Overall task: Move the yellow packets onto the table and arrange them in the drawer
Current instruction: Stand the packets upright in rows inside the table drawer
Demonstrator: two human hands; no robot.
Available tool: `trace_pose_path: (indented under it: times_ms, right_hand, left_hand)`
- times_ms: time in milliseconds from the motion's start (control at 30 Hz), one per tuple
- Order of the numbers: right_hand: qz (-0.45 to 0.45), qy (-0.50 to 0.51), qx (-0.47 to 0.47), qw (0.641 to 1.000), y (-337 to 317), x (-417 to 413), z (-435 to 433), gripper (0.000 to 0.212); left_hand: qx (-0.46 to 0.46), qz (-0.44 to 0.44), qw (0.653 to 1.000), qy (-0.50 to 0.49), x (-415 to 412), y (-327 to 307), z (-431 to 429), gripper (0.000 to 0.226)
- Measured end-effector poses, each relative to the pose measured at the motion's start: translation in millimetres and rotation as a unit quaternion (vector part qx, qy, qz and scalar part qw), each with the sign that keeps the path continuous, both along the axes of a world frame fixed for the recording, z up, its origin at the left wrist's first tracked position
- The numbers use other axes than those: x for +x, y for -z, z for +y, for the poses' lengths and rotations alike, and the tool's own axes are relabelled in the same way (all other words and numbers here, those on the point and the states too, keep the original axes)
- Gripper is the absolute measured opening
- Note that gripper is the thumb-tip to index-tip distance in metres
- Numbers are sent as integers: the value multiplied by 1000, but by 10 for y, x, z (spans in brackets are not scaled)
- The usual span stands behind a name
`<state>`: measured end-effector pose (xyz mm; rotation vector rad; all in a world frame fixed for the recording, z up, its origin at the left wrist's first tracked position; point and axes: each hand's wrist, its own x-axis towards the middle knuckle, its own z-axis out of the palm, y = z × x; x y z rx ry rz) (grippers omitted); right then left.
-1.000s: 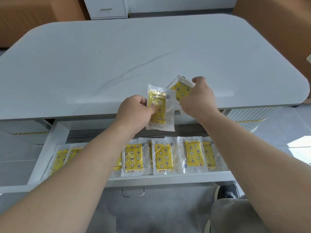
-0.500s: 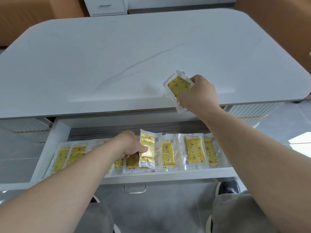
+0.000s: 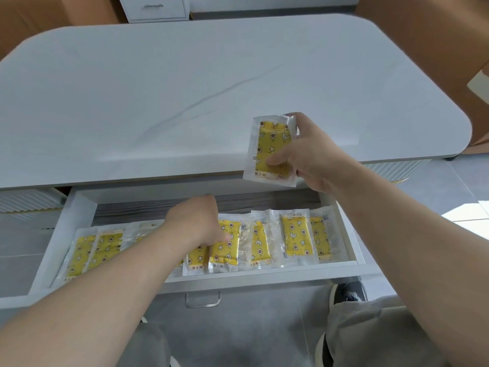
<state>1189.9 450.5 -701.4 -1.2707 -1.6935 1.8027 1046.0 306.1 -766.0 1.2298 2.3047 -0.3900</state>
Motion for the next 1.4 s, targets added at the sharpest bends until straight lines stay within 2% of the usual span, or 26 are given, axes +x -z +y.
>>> trace_pose_path:
  times_ms: [67,133,200,267,333,400,467,600,667,733,800,867,933,1000,1067,1100,1200,1267,1333,1400]
  right_hand:
    - [45,-20,-70,996,-27,58,29,40]
    - [32,-77,-99,992,-51,140,66,24]
    - [-15,-161,-77,984,-59,243,111,23]
    - [-95,-220,-12,971,-24,344,147,25]
    - [-241,-258,123,927,87,435,175,30]
    - [-370,-312,239,842,252,508,180,31]
    - [-428,-366,261,784,452,574,175,29]
    - [-465,-412,236,747,727,637,158,29]
    - [-472,-412,239,742,798,645,133,35]
    - [-485,-413,257,726,859,662,102,57]
    - [-515,-419,306,683,898,672,69,77]
    - [-549,-414,368,626,895,660,49,87]
    - [-571,-395,399,599,869,644,42,98]
    - [-580,-387,398,596,825,634,24,104]
    - [-571,-383,400,606,723,607,-33,96]
    - [-554,-379,404,622,646,582,-85,87]
    - [-445,-378,389,712,361,497,-349,58]
    - [-379,-412,364,744,207,489,-556,53]
    - [-360,-473,334,731,133,535,-708,62]
    - [-364,-521,328,699,168,592,-768,74]
  left_hand:
    - [28,-6,1000,5,29,-31,32,51]
    - [37,-16,999,17,44,-41,41,43]
    - [39,-24,998,43,64,-53,42,39]
    - [44,-30,996,72,85,-60,38,36]
    - [50,-33,993,102,101,-67,31,33]
    - [69,-36,989,127,112,-79,23,34]
    - [95,-46,984,146,121,-93,17,39]
    - [125,-86,974,166,156,-157,17,78]
    - [133,-93,969,187,172,-193,7,96]
    - [140,-95,964,206,186,-228,-17,107]
    - [146,-90,960,223,188,-249,-56,115]
    - [155,-82,956,235,176,-258,-107,120]
    - [157,-76,956,236,159,-263,-159,125]
    - [148,-66,958,237,146,-267,-202,131]
    - [131,-62,960,238,125,-269,-247,138]
    - [119,-63,962,238,109,-269,-272,142]
    - [78,-48,961,261,70,-258,-360,151]
    - [61,-30,958,279,61,-236,-430,153]
    - [53,-16,956,288,59,-201,-499,153]
    - [57,0,955,291,58,-162,-554,152]
